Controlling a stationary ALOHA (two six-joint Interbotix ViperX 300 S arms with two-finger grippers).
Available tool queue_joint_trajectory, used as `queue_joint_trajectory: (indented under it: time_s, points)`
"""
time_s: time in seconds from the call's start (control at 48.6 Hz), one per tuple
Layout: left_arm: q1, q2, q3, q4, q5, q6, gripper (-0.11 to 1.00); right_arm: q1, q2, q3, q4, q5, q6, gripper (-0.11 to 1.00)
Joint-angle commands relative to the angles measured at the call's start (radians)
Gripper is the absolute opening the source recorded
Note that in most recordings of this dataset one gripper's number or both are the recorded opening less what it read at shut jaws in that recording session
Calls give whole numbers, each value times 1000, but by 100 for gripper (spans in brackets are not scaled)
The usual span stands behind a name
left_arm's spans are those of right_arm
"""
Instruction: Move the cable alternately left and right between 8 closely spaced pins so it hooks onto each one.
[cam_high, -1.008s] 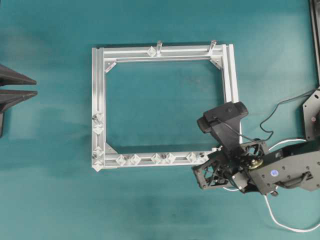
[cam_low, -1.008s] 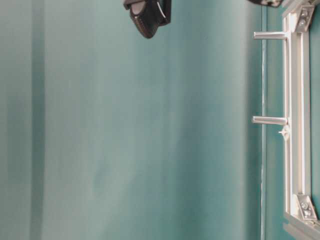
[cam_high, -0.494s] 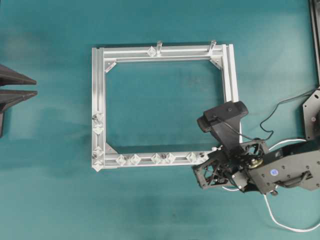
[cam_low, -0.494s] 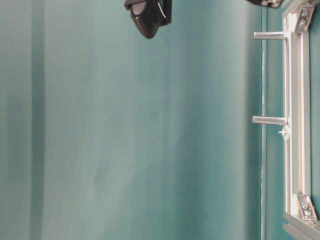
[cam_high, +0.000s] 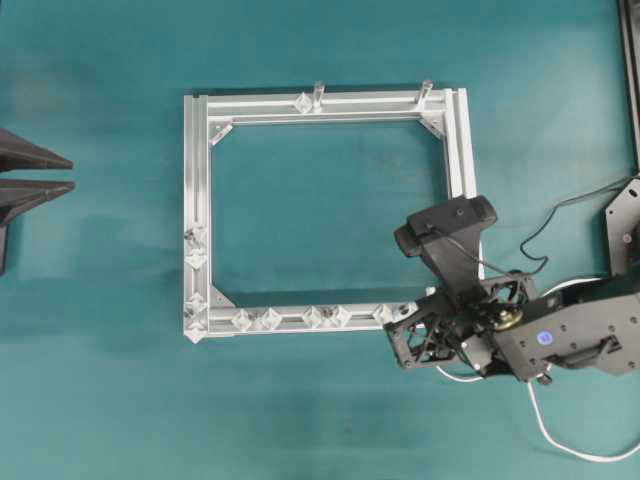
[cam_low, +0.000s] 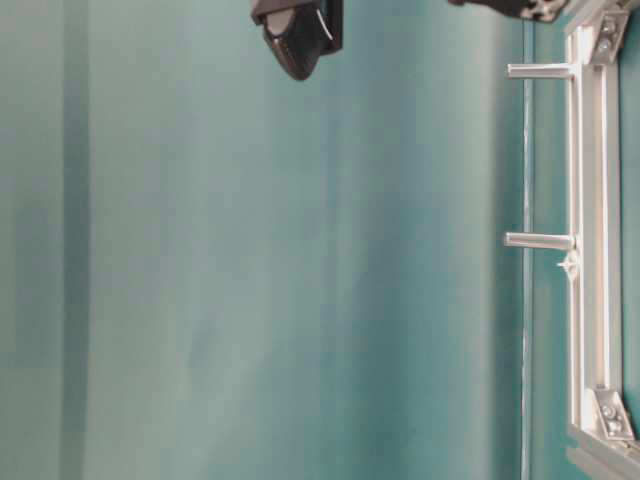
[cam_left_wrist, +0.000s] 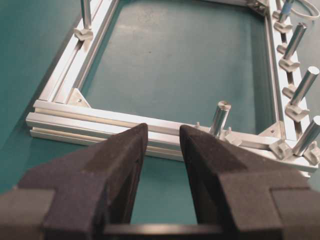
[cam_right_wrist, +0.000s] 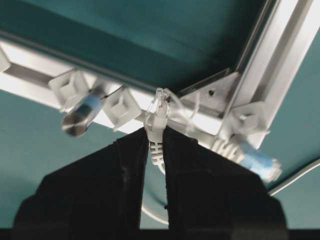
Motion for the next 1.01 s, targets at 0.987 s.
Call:
queue_joint_trajectory:
  time_s: [0.987]
  points:
    - [3,6,-11,3,-8,0,38,-172,-67,61,-100,-69,-5,12]
